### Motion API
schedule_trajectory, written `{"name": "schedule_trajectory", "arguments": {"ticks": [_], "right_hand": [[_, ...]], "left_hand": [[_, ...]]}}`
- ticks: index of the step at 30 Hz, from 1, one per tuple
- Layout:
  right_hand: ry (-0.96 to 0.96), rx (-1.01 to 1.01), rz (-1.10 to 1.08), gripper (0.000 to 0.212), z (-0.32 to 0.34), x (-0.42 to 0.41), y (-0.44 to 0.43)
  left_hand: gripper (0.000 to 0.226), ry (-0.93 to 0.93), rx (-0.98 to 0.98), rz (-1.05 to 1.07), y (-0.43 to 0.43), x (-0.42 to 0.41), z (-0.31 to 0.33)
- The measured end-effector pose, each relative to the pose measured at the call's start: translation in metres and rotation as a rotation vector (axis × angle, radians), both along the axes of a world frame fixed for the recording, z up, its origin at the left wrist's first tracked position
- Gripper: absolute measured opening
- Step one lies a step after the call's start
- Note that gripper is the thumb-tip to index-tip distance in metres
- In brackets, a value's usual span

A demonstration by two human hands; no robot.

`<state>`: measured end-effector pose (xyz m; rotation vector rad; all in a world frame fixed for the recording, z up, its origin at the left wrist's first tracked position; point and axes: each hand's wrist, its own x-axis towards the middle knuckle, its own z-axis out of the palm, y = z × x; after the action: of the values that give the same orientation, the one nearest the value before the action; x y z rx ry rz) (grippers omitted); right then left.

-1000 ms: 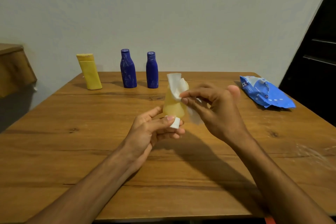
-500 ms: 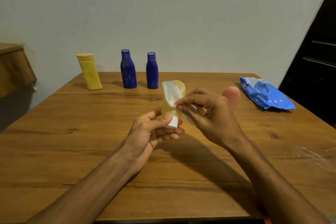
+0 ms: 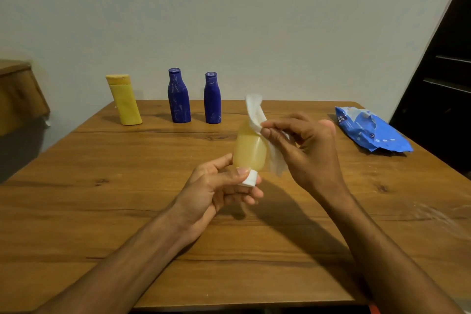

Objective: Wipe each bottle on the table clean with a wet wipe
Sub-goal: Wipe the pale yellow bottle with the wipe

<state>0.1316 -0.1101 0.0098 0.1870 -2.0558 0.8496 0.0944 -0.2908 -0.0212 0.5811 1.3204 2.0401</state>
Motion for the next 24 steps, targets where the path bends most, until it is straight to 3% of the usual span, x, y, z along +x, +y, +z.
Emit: {"name": "schedule_trajectory", "arguments": {"ticks": [5,11,16,24], "right_hand": [[0.005,-0.026,-0.048,0.015,0.000,-0.001,0.002],[-0.057,0.004,-0.028,0.016,-0.002,-0.003,0.000],[-0.139,0.090,0.023,0.018,-0.008,-0.002,-0.007],[-0.147,0.426,-0.007,0.014,-0.012,0.004,-0.027]], "left_hand": [[0.045,0.155,-0.161,0.088,0.002,0.005,0.004],[0.076,0.320,-0.285,0.180,0.004,0.008,-0.001],[0.062,0.365,-0.317,0.203,0.007,0.006,-0.005],[0.038,0.329,-0.295,0.283,0.009,0.003,-0.006]]}}
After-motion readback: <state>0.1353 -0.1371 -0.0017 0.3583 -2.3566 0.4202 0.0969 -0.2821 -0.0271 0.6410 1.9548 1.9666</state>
